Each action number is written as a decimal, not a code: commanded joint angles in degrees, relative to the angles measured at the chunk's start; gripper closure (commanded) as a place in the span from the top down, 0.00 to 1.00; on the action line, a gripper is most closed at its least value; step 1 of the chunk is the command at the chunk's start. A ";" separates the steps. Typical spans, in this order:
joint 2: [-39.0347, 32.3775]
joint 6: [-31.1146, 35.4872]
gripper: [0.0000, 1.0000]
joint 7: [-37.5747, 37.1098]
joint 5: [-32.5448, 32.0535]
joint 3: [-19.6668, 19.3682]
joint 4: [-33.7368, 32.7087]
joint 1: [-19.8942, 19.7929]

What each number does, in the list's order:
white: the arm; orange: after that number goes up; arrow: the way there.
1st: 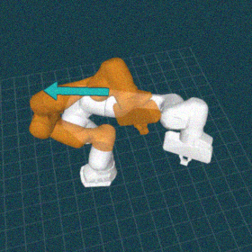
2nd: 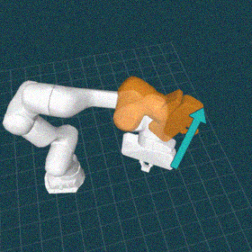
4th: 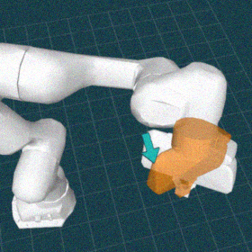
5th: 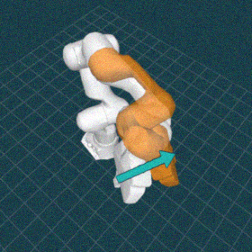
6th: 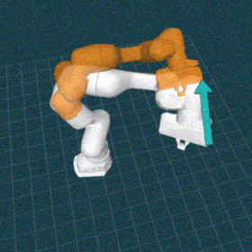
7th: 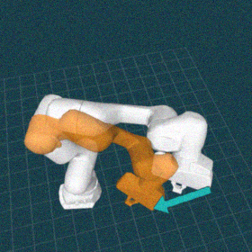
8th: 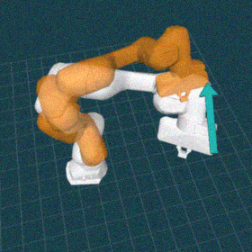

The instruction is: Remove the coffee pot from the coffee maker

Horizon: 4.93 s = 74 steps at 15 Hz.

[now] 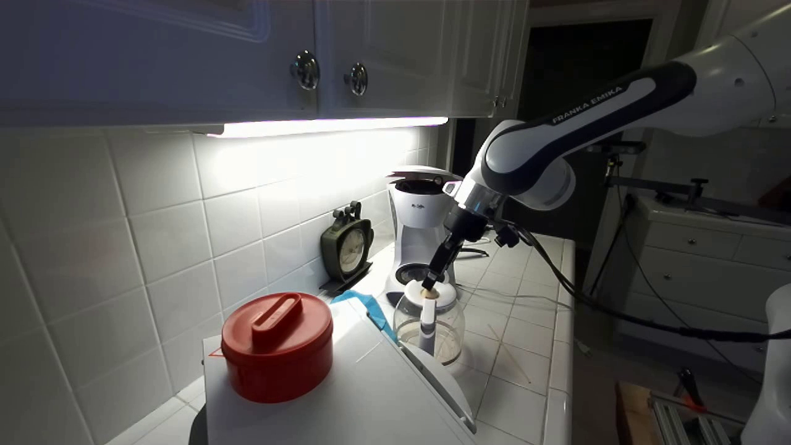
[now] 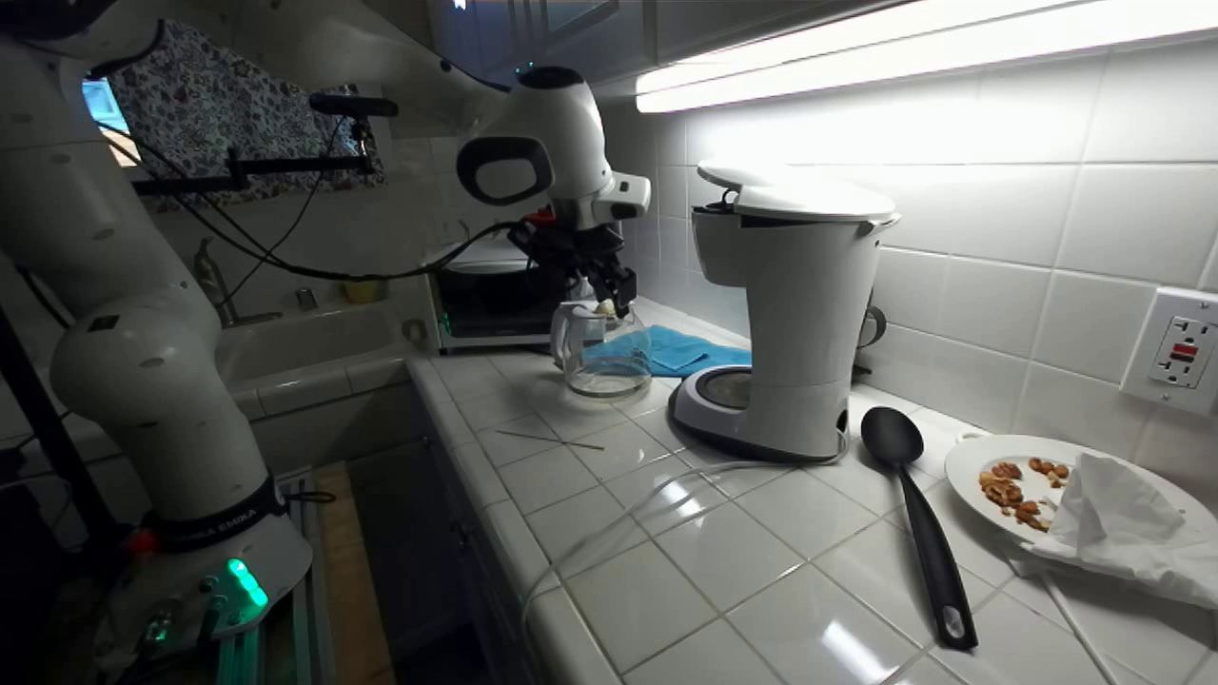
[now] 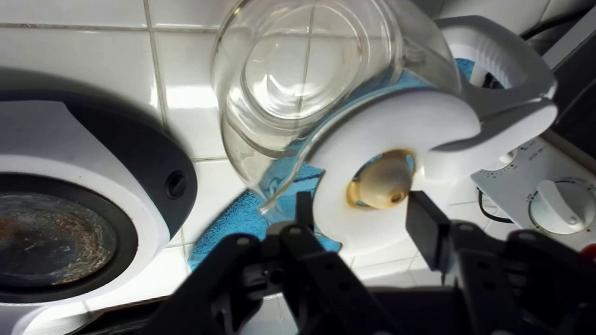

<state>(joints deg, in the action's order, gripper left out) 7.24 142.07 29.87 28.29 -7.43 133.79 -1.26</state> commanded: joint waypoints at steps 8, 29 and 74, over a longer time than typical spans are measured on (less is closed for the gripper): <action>1.66 -1.54 0.56 0.56 4.43 -0.17 -0.39 1.24; 2.39 -9.50 0.54 2.86 12.02 -0.40 -1.42 1.40; 3.31 -12.56 0.68 1.31 8.64 7.57 -7.78 7.13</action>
<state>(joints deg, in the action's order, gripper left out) 9.56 130.81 31.52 37.80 0.10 126.23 5.73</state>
